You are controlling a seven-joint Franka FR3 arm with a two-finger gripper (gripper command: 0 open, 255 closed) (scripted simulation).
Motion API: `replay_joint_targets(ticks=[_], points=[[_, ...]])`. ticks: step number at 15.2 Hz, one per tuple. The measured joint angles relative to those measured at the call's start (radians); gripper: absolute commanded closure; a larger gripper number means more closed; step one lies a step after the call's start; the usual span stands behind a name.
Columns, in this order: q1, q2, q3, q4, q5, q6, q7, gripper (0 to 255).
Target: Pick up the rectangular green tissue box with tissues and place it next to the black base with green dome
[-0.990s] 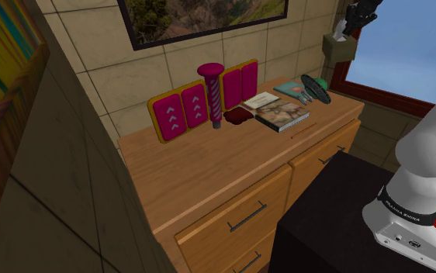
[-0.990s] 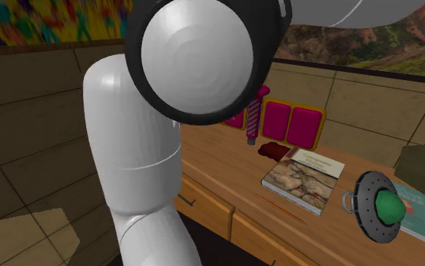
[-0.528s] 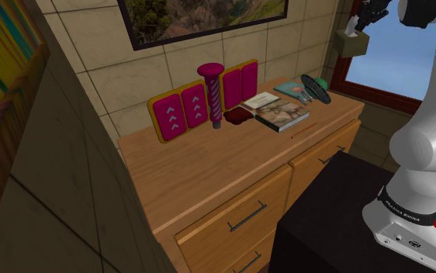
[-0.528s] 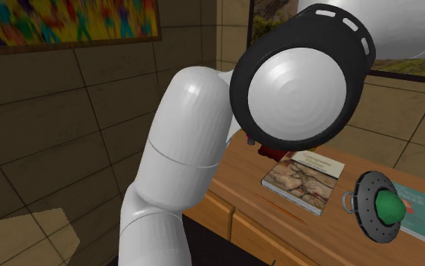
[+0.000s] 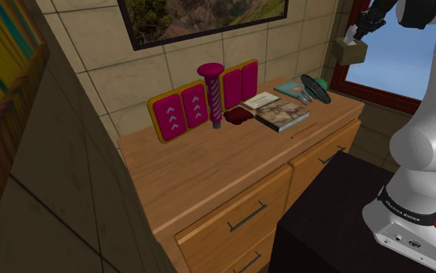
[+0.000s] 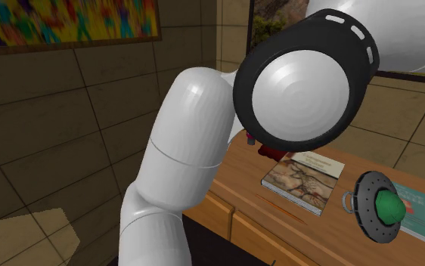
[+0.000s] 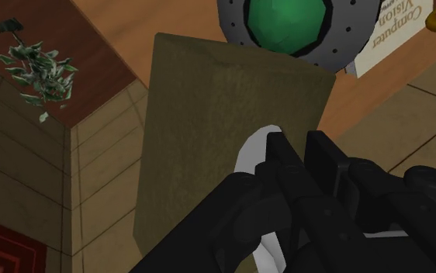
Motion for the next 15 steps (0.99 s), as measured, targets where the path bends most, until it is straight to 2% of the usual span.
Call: replay_joint_targets(ticks=[15], points=[[0.047,-0.015,0.005,-0.223,0.002,0.19,-0.079,255]])
